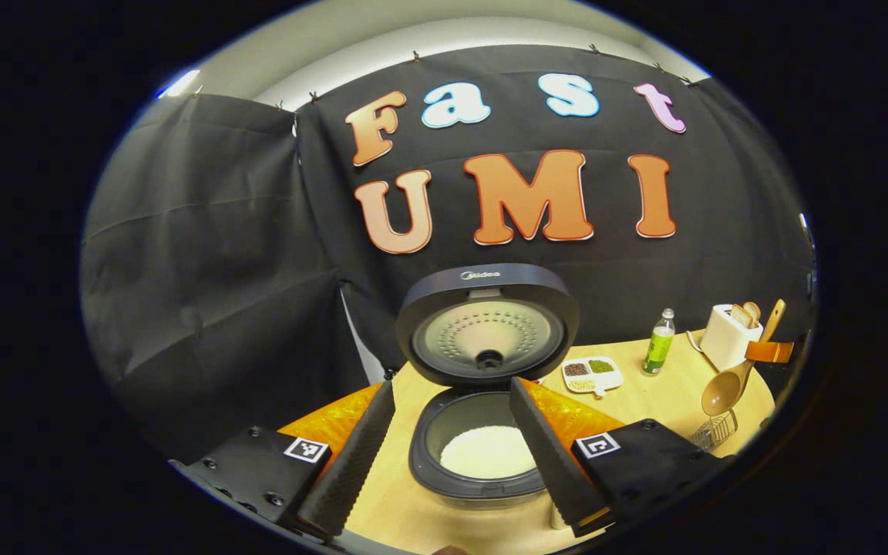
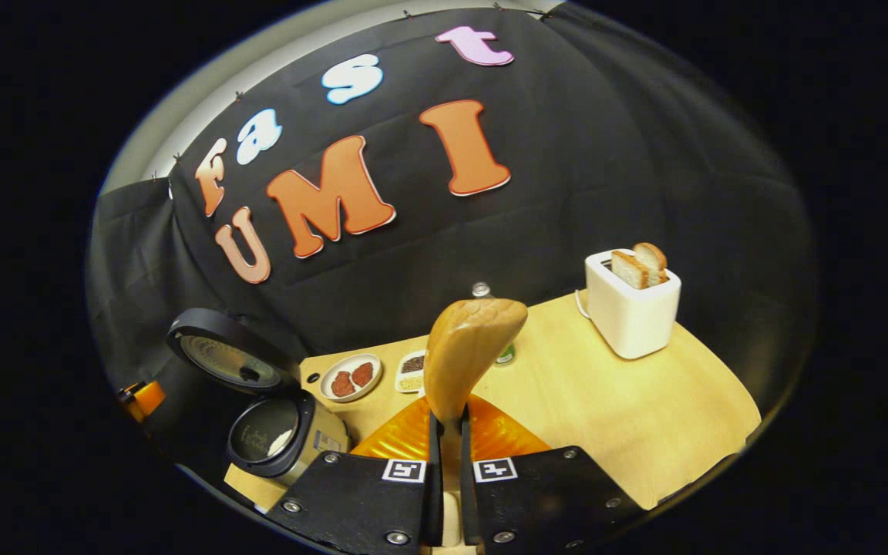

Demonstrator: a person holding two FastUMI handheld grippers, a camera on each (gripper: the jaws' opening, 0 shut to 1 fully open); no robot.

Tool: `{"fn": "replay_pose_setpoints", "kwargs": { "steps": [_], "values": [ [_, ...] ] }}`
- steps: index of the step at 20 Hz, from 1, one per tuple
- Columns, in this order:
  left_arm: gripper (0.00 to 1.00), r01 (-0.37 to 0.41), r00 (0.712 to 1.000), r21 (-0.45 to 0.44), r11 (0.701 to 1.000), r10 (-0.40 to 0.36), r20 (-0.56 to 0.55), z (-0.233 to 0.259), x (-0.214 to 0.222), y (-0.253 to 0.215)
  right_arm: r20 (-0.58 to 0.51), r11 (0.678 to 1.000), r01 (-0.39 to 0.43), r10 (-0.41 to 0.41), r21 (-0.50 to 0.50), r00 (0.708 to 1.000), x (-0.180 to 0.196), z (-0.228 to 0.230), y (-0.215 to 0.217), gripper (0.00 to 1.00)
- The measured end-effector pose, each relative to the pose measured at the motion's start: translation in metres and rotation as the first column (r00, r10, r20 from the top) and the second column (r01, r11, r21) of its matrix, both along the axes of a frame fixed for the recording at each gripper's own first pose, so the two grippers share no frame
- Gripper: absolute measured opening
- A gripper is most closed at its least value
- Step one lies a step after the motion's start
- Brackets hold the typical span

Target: Close the left gripper, press the button to open the rice cooker; take a wooden spoon from the chopstick holder with the right hand, scoop a spoonful of rice and pour it into the rice cooker, then put the wooden spoon back into the chopstick holder.

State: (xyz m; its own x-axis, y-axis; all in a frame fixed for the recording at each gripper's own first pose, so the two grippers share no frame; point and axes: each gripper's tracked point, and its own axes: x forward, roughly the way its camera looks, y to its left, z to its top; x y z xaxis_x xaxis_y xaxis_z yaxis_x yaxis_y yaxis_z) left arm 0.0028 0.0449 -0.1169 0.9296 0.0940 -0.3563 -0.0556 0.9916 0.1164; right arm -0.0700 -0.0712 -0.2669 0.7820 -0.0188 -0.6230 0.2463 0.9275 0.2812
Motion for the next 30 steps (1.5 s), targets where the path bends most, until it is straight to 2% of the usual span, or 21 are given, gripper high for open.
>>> {"fn": "replay_pose_setpoints", "kwargs": {
  "steps": [6, 10, 11, 12, 13, 18, 19, 22, 23, 24, 28, 29, 30],
  "values": [
    [0.94, 0.058, 0.998, 0.007, 0.998, -0.058, -0.001, 0.003, 0.009, -0.029, -0.061, 0.996, 0.086, -0.088, -0.037, 0.994, -0.035, -0.024, -0.041, 0.08],
    [0.94, 0.068, 0.998, 0.005, 0.998, -0.068, -0.003, 0.003, 0.009, -0.036, -0.118, 0.993, 0.097, -0.105, -0.064, 0.987, -0.053, -0.059, -0.045, 0.08],
    [0.94, 0.069, 0.998, 0.006, 0.998, -0.069, -0.005, 0.004, 0.009, -0.037, -0.144, 0.993, 0.098, -0.107, -0.07, 0.984, -0.057, -0.071, -0.045, 0.03],
    [0.94, 0.068, 0.998, 0.01, 0.998, -0.068, -0.007, 0.003, 0.008, -0.036, -0.166, 0.993, 0.096, -0.106, -0.064, 0.98, -0.06, -0.08, -0.044, 0.08],
    [0.94, 0.066, 0.998, 0.012, 0.998, -0.066, -0.007, 0.003, 0.007, -0.035, -0.177, 0.994, 0.1, -0.107, -0.053, 0.978, -0.06, -0.087, -0.042, 0.09],
    [0.94, 0.048, 0.999, 0.006, 0.999, -0.048, -0.011, 0.002, 0.002, -0.029, -0.203, 0.995, 0.09, -0.096, -0.04, 0.974, -0.061, -0.098, -0.035, 0.08],
    [1.0, 0.045, 0.999, 0.005, 0.999, -0.044, -0.011, 0.003, 0.002, -0.028, -0.195, 0.994, 0.099, -0.106, -0.047, 0.975, -0.06, -0.099, -0.038, 0.08],
    [1.0, 0.041, 0.999, -0.002, 0.999, -0.041, -0.012, 0.001, 0.002, -0.026, -0.254, 0.994, 0.099, -0.105, -0.036, 0.961, -0.067, -0.125, -0.037, 0.08],
    [1.0, 0.042, 0.999, -0.002, 0.999, -0.042, -0.011, 0.002, 0.004, -0.026, -0.261, 0.995, 0.095, -0.101, -0.038, 0.96, -0.066, -0.117, -0.033, 0.08],
    [0.94, 0.042, 0.999, 0.0, 0.999, -0.042, -0.007, 0.003, 0.005, -0.025, -0.253, 0.994, 0.102, -0.108, -0.037, 0.962, -0.065, -0.112, -0.034, 0.09],
    [0.94, 0.057, 0.998, 0.008, 0.998, -0.057, 0.007, 0.008, 0.016, -0.025, -0.315, 0.993, 0.117, -0.12, -0.029, 0.942, -0.074, -0.113, -0.037, 0.16],
    [0.94, 0.063, 0.998, 0.015, 0.998, -0.063, 0.015, 0.012, 0.02, -0.024, -0.328, 0.992, 0.126, -0.129, -0.03, 0.936, -0.077, -0.112, -0.04, 0.1],
    [0.94, 0.069, 0.997, 0.019, 0.997, -0.07, 0.026, 0.017, 0.024, -0.025, -0.341, 0.99, 0.137, -0.139, -0.032, 0.93, -0.08, -0.111, -0.042, 0.2]
  ]
}}
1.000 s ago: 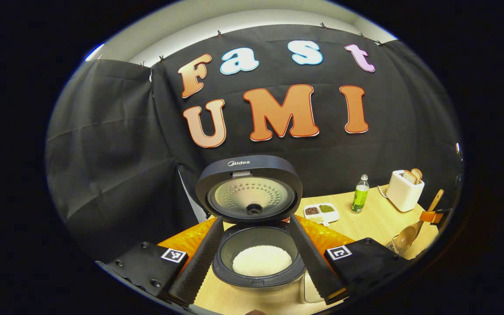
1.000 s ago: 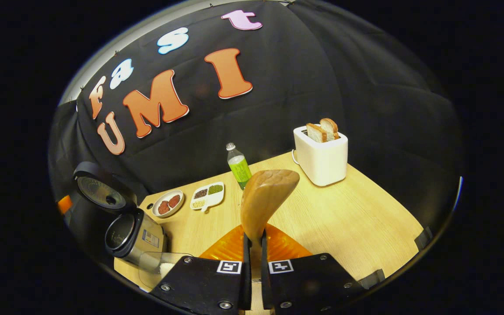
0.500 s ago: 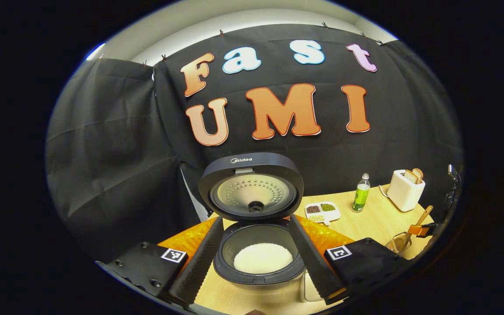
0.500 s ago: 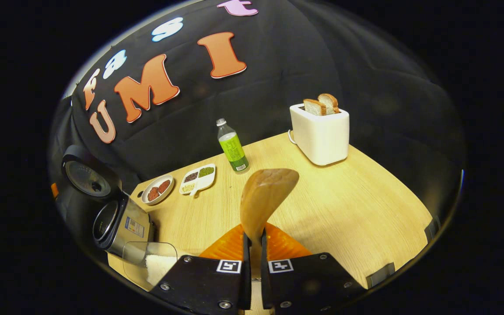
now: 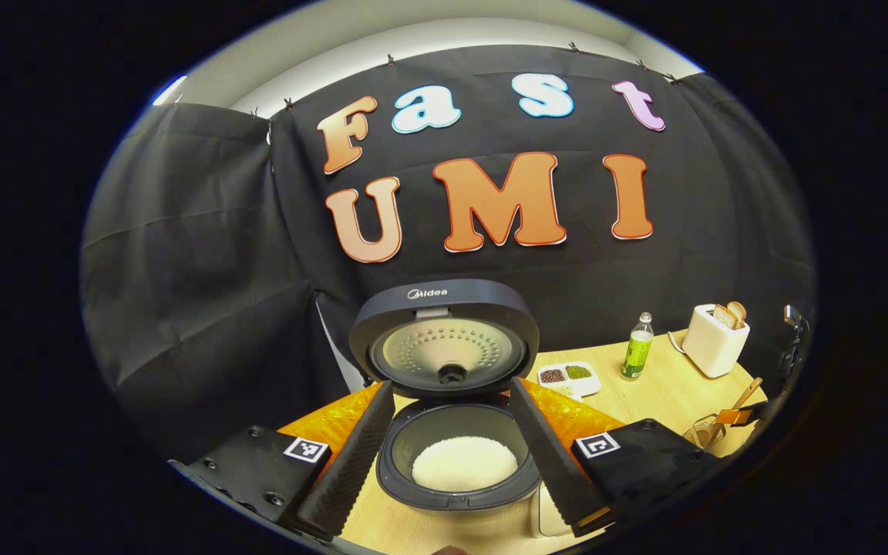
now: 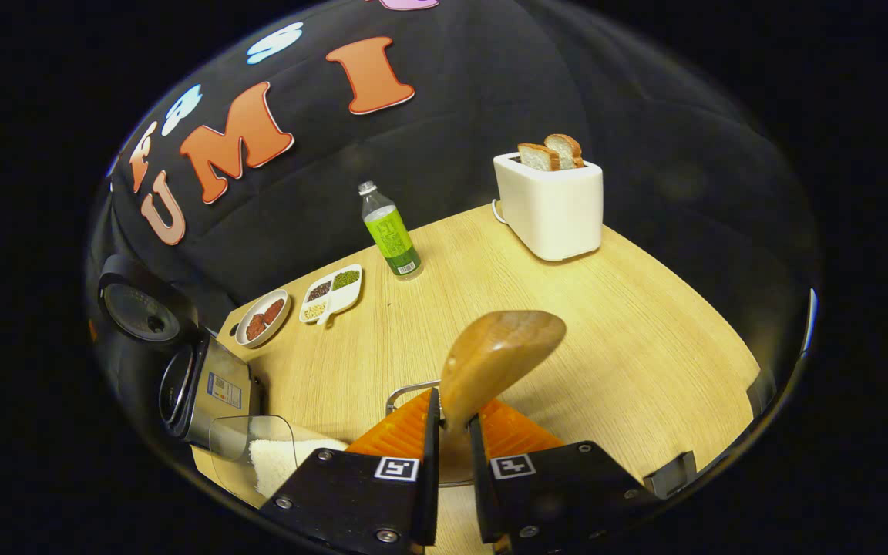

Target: Close the left gripper, press the button to open the rice cooker; take a wooden spoon from the chopstick holder with the right hand, scoop a spoonful of rice and pour it into the rice cooker, then put the wooden spoon back into the chopstick holder.

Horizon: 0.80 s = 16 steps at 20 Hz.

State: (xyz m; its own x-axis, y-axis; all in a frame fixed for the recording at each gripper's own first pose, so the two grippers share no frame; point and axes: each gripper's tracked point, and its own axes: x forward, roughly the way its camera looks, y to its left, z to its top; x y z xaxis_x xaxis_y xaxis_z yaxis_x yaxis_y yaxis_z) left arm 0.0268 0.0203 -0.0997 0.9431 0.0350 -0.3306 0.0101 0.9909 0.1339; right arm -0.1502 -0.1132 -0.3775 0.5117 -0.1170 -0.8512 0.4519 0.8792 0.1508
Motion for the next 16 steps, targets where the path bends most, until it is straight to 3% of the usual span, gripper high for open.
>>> {"fn": "replay_pose_setpoints", "kwargs": {
  "steps": [1, 4, 5, 6, 7, 10, 16],
  "values": [
    [0.94, 0.007, 1.0, 0.001, 1.0, -0.007, 0.013, 0.006, 0.005, -0.001, -0.011, 1.0, 0.012, -0.012, 0.001, 1.0, -0.004, 0.001, -0.002, 0.23],
    [0.93, 0.029, 0.998, -0.009, 1.0, -0.028, 0.056, 0.031, 0.024, -0.002, -0.021, 0.999, 0.037, -0.036, 0.012, 0.999, -0.013, 0.009, -0.008, 0.43],
    [0.93, 0.029, 0.997, -0.016, 0.999, -0.028, 0.069, 0.04, 0.032, -0.001, 0.003, 0.999, 0.035, -0.035, 0.018, 0.999, -0.012, 0.017, -0.008, 0.39],
    [1.0, 0.035, 0.996, -0.028, 0.999, -0.032, 0.082, 0.049, 0.041, -0.001, 0.023, 0.999, 0.04, -0.04, 0.004, 0.999, -0.011, 0.023, -0.013, 0.57],
    [0.93, 0.036, 0.995, -0.036, 0.999, -0.032, 0.096, 0.059, 0.05, 0.0, 0.028, 0.999, 0.038, -0.038, -0.017, 0.999, -0.012, 0.028, -0.018, 0.6],
    [1.0, 0.021, 0.994, -0.042, 0.999, -0.017, 0.104, 0.085, 0.078, 0.013, 0.044, 0.995, 0.015, -0.011, -0.097, 0.999, -0.017, 0.049, -0.031, 0.75],
    [1.0, 0.01, 0.998, -0.112, 0.994, -0.016, -0.059, 0.07, 0.14, 0.014, 0.113, 0.981, 0.005, 0.017, -0.196, 0.993, -0.024, 0.104, -0.051, 0.83]
  ]
}}
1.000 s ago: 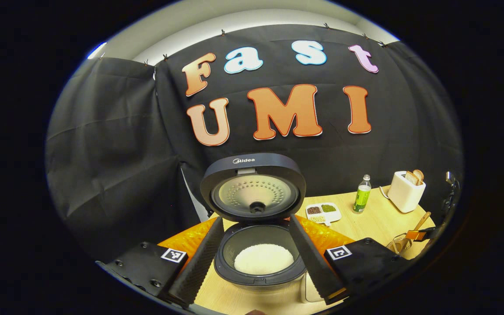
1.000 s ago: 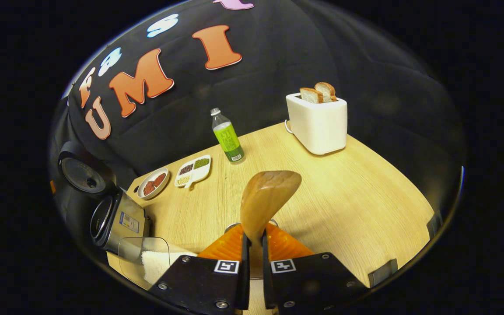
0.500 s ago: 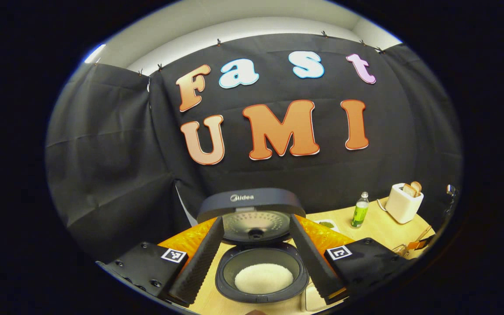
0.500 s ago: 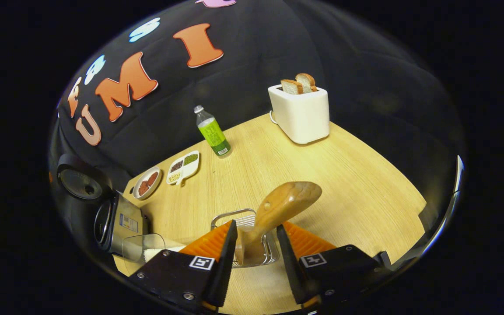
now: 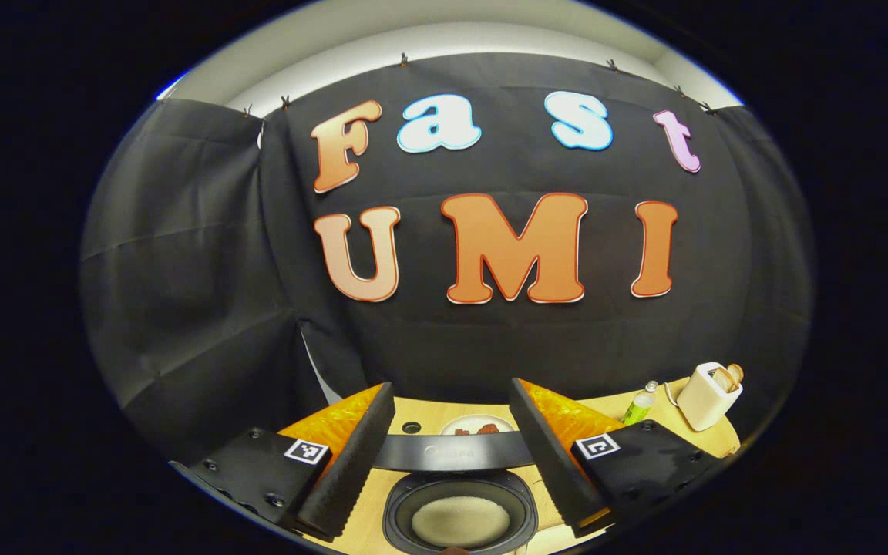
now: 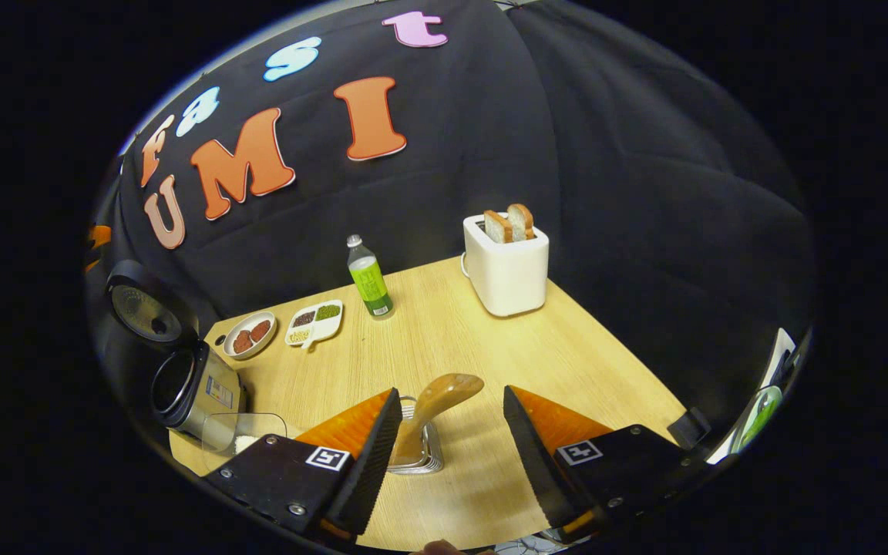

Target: Close the left gripper, press the button to open the rice cooker; take a wooden spoon from the chopstick holder with the right hand, scoop a spoonful of rice and pour it into the rice cooker, then put the wooden spoon back into the chopstick holder.

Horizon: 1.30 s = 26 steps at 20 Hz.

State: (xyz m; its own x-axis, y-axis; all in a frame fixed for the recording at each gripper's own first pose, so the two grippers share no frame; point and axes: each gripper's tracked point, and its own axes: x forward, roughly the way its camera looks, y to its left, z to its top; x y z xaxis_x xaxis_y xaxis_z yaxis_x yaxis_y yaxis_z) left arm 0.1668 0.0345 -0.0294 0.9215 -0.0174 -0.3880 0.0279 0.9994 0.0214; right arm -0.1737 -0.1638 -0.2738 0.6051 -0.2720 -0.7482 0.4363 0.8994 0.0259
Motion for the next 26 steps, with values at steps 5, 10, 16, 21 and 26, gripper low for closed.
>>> {"fn": "replay_pose_setpoints", "kwargs": {
  "steps": [5, 10, 16, 21, 26],
  "values": [
    [0.94, 0.003, 0.97, -0.068, 0.998, -0.019, -0.241, -0.055, 0.021, -0.01, 0.057, 0.999, 0.024, -0.021, -0.045, 0.998, -0.006, 0.033, -0.016, 0.83],
    [0.99, 0.023, 0.902, -0.03, 0.999, -0.034, -0.431, -0.094, -0.008, -0.017, 0.058, 0.995, 0.025, -0.02, -0.096, 0.998, -0.018, 0.047, -0.026, 0.83],
    [1.0, 0.035, 0.784, -0.038, 0.999, -0.051, -0.619, -0.167, -0.081, -0.023, 0.049, 0.995, 0.002, 0.003, -0.1, 0.999, -0.015, 0.045, -0.019, 0.83],
    [0.95, 0.034, 0.648, -0.023, 0.999, -0.04, -0.761, -0.23, -0.131, -0.021, 0.054, 0.994, -0.04, 0.046, -0.106, 0.997, 0.004, 0.045, -0.011, 0.83],
    [0.95, 0.011, 0.552, -0.011, 1.0, -0.015, -0.834, -0.251, -0.145, -0.02, 0.051, 0.989, -0.097, 0.103, -0.114, 0.993, 0.024, 0.044, 0.003, 0.83]
  ]
}}
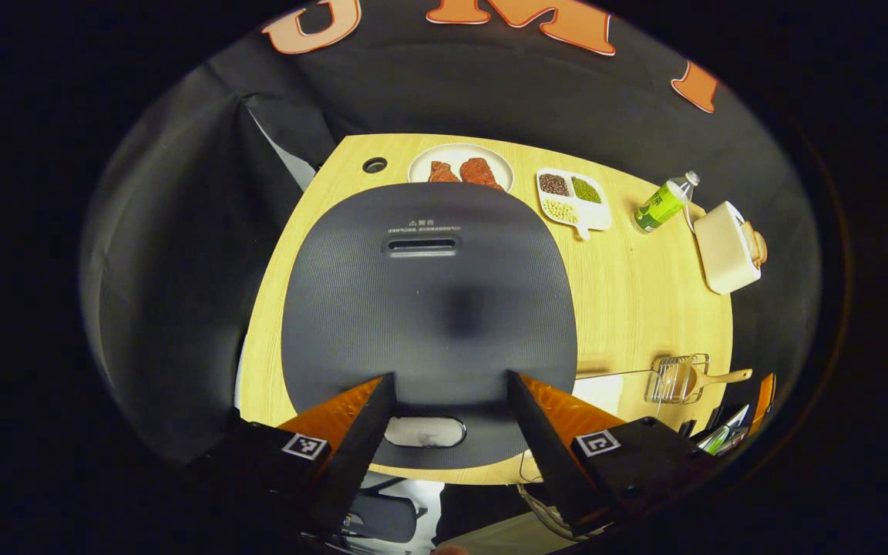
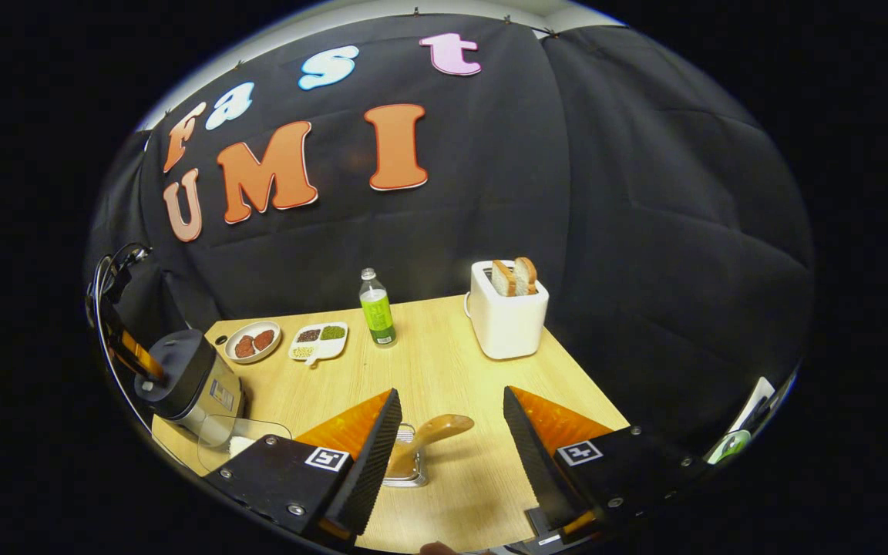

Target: Close the left gripper, press the button to open the rice cooker; take a wooden spoon from the chopstick holder with the right hand, scoop a spoonful of rice and pour it into the rice cooker, then put the wooden spoon back into the chopstick holder.

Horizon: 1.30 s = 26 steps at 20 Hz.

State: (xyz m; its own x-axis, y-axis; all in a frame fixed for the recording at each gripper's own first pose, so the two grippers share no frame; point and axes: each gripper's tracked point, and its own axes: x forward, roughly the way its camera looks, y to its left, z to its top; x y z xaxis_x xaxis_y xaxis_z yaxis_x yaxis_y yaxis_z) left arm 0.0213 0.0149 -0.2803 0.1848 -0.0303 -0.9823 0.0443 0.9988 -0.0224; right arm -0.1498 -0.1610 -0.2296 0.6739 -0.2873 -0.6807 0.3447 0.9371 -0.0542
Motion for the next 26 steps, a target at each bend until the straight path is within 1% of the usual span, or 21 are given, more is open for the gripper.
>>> {"fn": "replay_pose_setpoints", "kwargs": {
  "steps": [3, 5, 6, 7, 8, 9, 10, 12, 15, 16, 18, 22, 23, 24, 25, 26],
  "values": [
    [0.96, 0.001, 1.0, 0.0, 1.0, -0.001, -0.012, 0.002, 0.004, 0.0, -0.001, 1.0, -0.031, 0.031, 0.0, 1.0, 0.009, 0.0, 0.011, 0.83],
    [0.96, 0.009, 1.0, -0.003, 1.0, -0.009, -0.003, 0.001, 0.007, 0.0, 0.003, 0.999, -0.051, 0.051, -0.002, 0.999, 0.015, 0.003, 0.019, 0.83],
    [0.97, 0.001, 1.0, -0.005, 1.0, -0.001, 0.004, 0.001, 0.007, 0.001, 0.009, 0.998, -0.062, 0.062, -0.001, 0.998, 0.018, 0.005, 0.023, 0.83],
    [0.97, -0.004, 1.0, -0.005, 1.0, 0.004, 0.022, 0.002, 0.006, 0.001, 0.019, 0.997, -0.071, 0.071, -0.002, 0.997, 0.022, 0.009, 0.027, 0.83],
    [1.0, -0.002, 0.999, -0.004, 1.0, 0.003, 0.048, 0.001, 0.007, 0.002, 0.033, 0.997, -0.082, 0.082, 0.001, 0.996, 0.026, 0.012, 0.033, 0.83],
    [0.97, -0.002, 0.997, -0.004, 1.0, 0.002, 0.081, 0.001, 0.008, 0.001, 0.048, 0.996, -0.093, 0.093, 0.0, 0.995, 0.032, 0.017, 0.039, 0.83],
    [0.98, 0.002, 0.993, -0.004, 1.0, -0.002, 0.121, 0.001, 0.008, 0.0, 0.066, 0.994, -0.107, 0.107, -0.004, 0.992, 0.037, 0.021, 0.044, 0.83],
    [1.0, 0.013, 0.976, -0.002, 1.0, -0.012, 0.22, 0.004, 0.007, 0.0, 0.106, 0.991, -0.134, 0.136, -0.019, 0.985, 0.049, 0.031, 0.054, 0.83],
    [0.99, -0.007, 0.927, 0.024, 1.0, -0.003, 0.374, 0.016, 0.015, 0.007, 0.172, 0.983, -0.179, 0.183, -0.039, 0.968, 0.07, 0.052, 0.072, 0.83],
    [0.99, -0.017, 0.903, 0.025, 1.0, 0.005, 0.431, 0.031, 0.018, 0.009, 0.191, 0.98, -0.193, 0.199, -0.05, 0.961, 0.077, 0.058, 0.078, 0.83],
    [0.99, -0.029, 0.829, 0.041, 0.999, 0.002, 0.559, 0.069, 0.032, 0.014, 0.234, 0.974, -0.218, 0.227, -0.064, 0.945, 0.09, 0.075, 0.089, 0.83],
    [0.98, -0.04, 0.653, 0.053, 0.998, -0.014, 0.758, 0.156, 0.045, 0.016, 0.33, 0.96, -0.269, 0.28, -0.081, 0.901, 0.11, 0.11, 0.114, 0.83],
    [1.0, -0.04, 0.607, 0.053, 0.998, -0.018, 0.794, 0.173, 0.043, 0.016, 0.351, 0.956, -0.277, 0.293, -0.095, 0.889, 0.115, 0.117, 0.119, 0.83],
    [1.0, -0.037, 0.56, 0.054, 0.998, -0.024, 0.828, 0.189, 0.042, 0.015, 0.374, 0.952, -0.286, 0.306, -0.11, 0.875, 0.118, 0.126, 0.122, 0.82],
    [0.97, -0.036, 0.518, 0.059, 0.998, -0.032, 0.855, 0.206, 0.039, 0.013, 0.39, 0.949, -0.291, 0.316, -0.123, 0.865, 0.12, 0.132, 0.126, 0.82],
    [0.98, -0.033, 0.477, 0.068, 0.997, -0.044, 0.878, 0.221, 0.036, 0.013, 0.408, 0.945, -0.299, 0.326, -0.131, 0.853, 0.123, 0.137, 0.13, 0.83]
  ]
}}
